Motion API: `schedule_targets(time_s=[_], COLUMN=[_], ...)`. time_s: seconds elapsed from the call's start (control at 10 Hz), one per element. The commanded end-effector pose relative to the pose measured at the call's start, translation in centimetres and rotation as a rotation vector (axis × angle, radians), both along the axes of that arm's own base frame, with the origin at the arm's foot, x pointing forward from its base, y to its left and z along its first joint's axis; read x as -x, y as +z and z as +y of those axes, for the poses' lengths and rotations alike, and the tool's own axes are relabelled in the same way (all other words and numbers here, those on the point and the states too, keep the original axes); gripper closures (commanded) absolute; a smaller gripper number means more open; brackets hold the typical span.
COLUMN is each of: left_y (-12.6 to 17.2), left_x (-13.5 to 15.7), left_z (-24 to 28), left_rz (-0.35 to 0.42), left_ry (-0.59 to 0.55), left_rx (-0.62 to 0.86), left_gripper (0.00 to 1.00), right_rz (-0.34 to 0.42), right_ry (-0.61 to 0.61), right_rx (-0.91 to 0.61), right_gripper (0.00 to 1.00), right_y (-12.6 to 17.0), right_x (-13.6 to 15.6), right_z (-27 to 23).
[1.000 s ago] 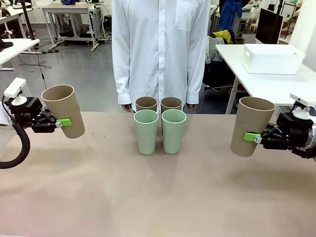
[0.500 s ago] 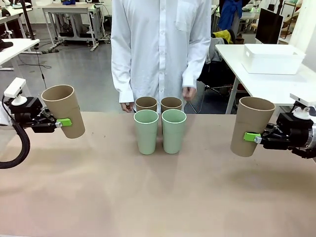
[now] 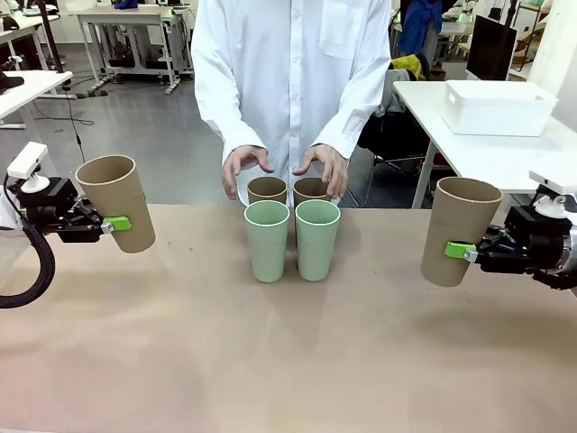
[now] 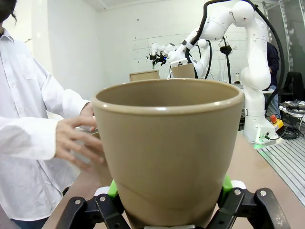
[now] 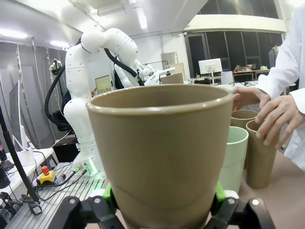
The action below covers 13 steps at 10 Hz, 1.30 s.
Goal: Stack the cups and store them in the basket.
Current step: Place the stack of Reusable plastic cups into the Pantry Basket.
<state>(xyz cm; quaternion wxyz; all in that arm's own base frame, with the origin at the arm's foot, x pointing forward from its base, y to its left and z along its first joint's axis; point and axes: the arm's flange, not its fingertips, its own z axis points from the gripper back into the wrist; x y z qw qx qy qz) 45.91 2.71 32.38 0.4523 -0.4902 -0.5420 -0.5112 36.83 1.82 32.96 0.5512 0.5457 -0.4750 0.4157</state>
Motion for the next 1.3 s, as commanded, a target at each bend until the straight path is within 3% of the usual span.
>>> schedule_targets(time_s=[0.0,1.2], left_y=[0.27,0.27], left_x=[0.02,0.02], left_z=[-0.01,-0.01], left_rz=[-0.007,-0.007], left_ry=[0.002,0.002], left_rx=[0.003,0.003], left_gripper=[0.15,0.15], right_rz=[-0.007,-0.007], right_ry=[-0.015,-0.015], right_rx=[-0.01,-0.01], right_gripper=[0.15,0.15], right_y=[0.3,0.3], right_x=[-0.17,-0.17], right_z=[-0.07,-0.07])
